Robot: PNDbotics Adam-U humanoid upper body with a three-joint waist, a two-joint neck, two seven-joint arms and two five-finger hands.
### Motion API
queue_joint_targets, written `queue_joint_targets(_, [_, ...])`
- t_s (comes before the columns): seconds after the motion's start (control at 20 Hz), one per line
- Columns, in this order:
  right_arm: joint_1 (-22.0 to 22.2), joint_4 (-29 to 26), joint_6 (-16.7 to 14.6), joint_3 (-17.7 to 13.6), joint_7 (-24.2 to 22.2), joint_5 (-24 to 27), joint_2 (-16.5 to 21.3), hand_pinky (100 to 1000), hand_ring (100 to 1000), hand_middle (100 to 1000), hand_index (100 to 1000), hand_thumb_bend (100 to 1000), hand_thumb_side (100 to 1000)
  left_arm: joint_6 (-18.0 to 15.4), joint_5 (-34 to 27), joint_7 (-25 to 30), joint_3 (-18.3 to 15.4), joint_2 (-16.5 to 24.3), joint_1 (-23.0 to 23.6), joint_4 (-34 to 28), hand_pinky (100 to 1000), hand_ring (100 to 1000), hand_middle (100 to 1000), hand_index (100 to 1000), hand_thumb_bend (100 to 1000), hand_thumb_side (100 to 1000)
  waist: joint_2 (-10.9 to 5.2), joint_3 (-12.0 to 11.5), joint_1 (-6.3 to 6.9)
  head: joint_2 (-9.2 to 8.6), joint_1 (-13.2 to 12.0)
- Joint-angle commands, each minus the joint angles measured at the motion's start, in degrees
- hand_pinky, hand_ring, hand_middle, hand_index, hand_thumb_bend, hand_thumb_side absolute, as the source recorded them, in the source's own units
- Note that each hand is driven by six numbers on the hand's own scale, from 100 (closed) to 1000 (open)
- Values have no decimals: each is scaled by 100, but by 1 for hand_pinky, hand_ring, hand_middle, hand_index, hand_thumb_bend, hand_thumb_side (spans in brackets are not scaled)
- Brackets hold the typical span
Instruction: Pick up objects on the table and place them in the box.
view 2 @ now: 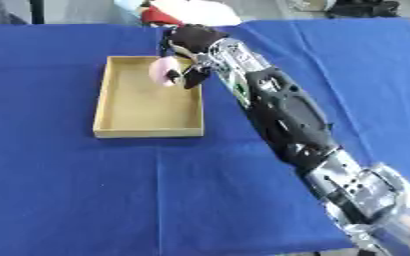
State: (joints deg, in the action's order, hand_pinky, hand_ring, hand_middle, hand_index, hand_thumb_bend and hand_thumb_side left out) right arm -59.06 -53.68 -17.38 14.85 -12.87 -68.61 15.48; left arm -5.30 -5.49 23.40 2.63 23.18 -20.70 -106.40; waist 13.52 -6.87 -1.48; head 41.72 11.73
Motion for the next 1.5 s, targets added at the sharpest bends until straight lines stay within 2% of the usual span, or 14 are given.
queue_joint_targets(0.05, [-179, -91, 11, -69, 148, -328, 10, 774, 798, 807, 934, 427, 608, -4, -26, 26, -9, 37, -78, -113, 718, 594, 565, 781, 100, 774, -91, -1, 19, -35, -4])
queue_joint_targets(0.2, [-189, -267, -6, -60, 183, -383, 49, 771, 794, 801, 932, 437, 611, -2, -23, 20, -19, 36, -62, -105, 718, 594, 565, 781, 100, 774, -102, 23, 16, -23, -30])
queue_joint_targets(0.35, [-167, -569, -51, -29, 146, -165, 208, 764, 787, 793, 922, 359, 530, -3, -18, 0, -40, 47, -30, -99, 718, 594, 565, 781, 100, 774, -121, 66, 21, -3, -83])
queue_joint_targets(0.5, [-108, -998, -70, 19, 93, 340, 453, 741, 767, 767, 895, 281, 468, -4, 1, -44, -83, 62, 32, -85, 718, 594, 565, 781, 100, 775, -142, 141, 30, 18, -174])
queue_joint_targets(0.7, [107, -1862, -32, 136, 14, 1292, 942, 719, 750, 744, 876, 239, 433, -3, 32, -110, -133, 77, 114, -55, 718, 595, 566, 780, 100, 775, -184, 301, 31, 44, -329])
queue_joint_targets(0.85, [444, -2582, 135, 129, 9, 1980, 1319, 700, 735, 724, 867, 205, 407, -1, 59, -155, -167, 87, 171, -31, 718, 595, 566, 780, 100, 780, -195, 407, 19, 85, -479])
queue_joint_targets(1.1, [1203, -3688, 462, -72, 83, 2720, 1816, 677, 712, 696, 853, 164, 382, 8, 119, -219, -205, 84, 246, 5, 719, 598, 570, 780, 100, 784, -196, 521, 12, 108, -673])
queue_joint_targets(1.2, [1496, -3994, 591, -182, 153, 2886, 1919, 669, 704, 687, 843, 141, 379, 8, 141, -239, -221, 86, 274, 13, 719, 598, 570, 779, 100, 785, -193, 535, 5, 102, -746])
queue_joint_targets(1.25, [1642, -4116, 653, -248, 197, 2950, 1948, 659, 694, 675, 815, 122, 345, 11, 150, -250, -229, 81, 284, 20, 719, 597, 569, 778, 100, 778, -186, 552, 3, 99, -795])
queue_joint_targets(1.3, [1791, -4223, 708, -319, 252, 3004, 1966, 656, 691, 671, 809, 102, 363, 13, 158, -257, -232, 73, 291, 26, 719, 597, 570, 778, 100, 788, -182, 566, 2, 101, -846])
queue_joint_targets(1.5, [2289, -4485, 897, -590, 505, 3136, 1925, 634, 669, 645, 762, 100, 308, 19, 184, -247, -232, 45, 337, 50, 719, 597, 569, 775, 100, 794, -201, 609, 1, 117, -1071])
